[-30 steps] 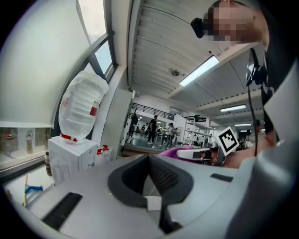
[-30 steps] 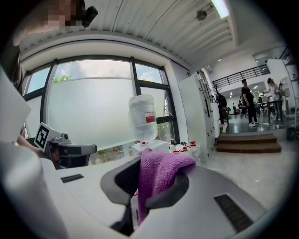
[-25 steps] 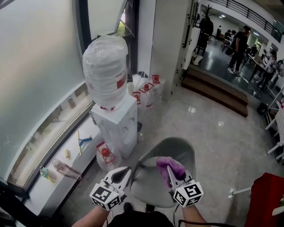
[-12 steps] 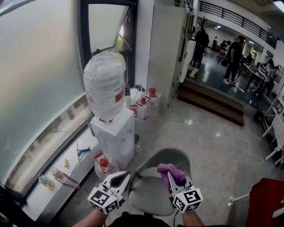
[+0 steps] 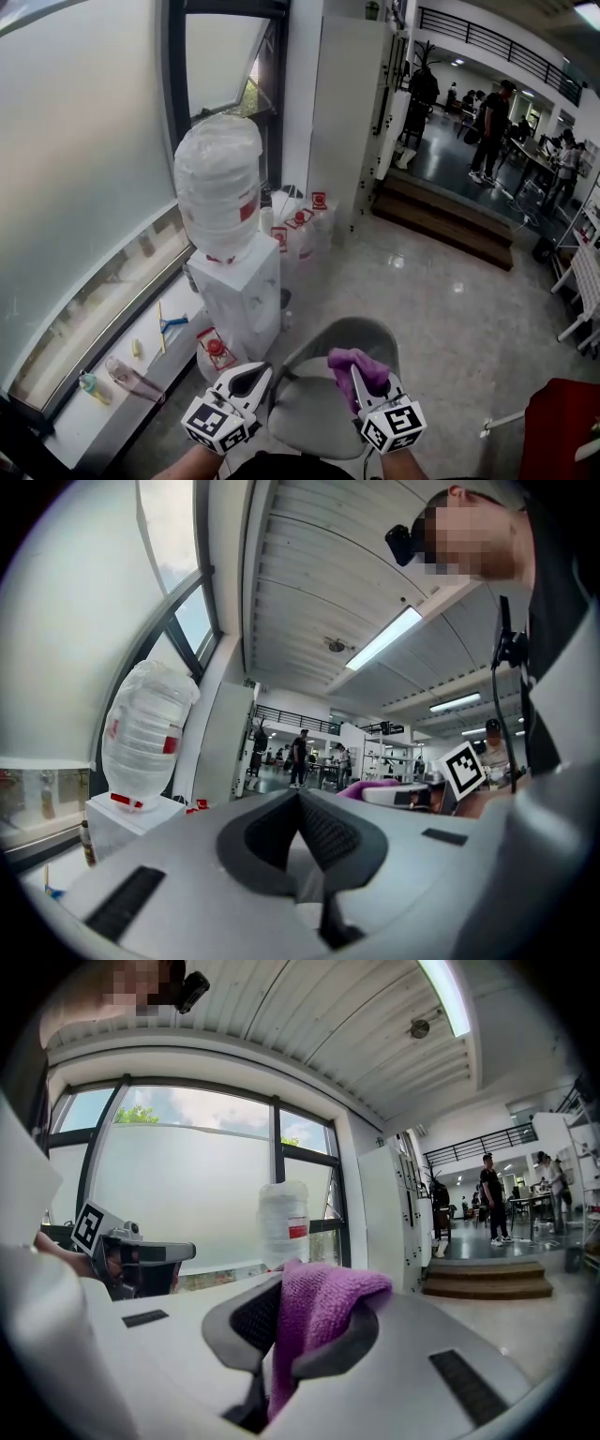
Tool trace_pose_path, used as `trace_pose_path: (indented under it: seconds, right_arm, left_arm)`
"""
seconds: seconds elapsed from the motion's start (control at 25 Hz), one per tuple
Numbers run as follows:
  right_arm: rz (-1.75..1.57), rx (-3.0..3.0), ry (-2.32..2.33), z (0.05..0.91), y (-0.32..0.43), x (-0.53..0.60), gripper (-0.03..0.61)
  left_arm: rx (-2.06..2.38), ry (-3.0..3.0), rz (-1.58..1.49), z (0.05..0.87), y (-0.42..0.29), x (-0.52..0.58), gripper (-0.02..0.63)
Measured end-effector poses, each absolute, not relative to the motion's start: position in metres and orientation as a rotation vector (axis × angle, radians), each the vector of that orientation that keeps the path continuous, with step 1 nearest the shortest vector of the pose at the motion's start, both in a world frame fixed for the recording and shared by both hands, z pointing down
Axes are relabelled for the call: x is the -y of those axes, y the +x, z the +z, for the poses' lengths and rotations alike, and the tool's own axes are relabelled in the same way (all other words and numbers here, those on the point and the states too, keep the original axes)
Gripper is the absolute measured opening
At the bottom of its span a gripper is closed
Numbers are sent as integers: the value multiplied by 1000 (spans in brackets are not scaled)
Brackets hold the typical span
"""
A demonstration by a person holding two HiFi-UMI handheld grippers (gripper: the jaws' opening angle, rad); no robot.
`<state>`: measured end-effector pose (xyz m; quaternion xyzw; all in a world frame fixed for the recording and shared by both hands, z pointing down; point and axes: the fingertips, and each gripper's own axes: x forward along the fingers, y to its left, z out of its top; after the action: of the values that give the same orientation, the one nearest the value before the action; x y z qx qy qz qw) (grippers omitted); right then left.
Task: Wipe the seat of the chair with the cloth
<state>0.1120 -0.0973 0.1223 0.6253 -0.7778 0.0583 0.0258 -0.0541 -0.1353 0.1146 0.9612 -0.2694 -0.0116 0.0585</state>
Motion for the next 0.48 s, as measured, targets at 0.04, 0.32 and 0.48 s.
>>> trace_pose_path:
  seconds: [0.04,0.32,0.48]
  right_arm:
    - [179,2406,1935,121,112,97,25]
    - [167,2416,1950,116,110,96,25]
    - [163,2413,1954,114,110,98,25]
  left_arm:
    - [819,2917,-38,113,-54,135,3]
    - [877,2900,-84,106,-60,142,3]
    - [872,2903,-74,107,-56,143,3]
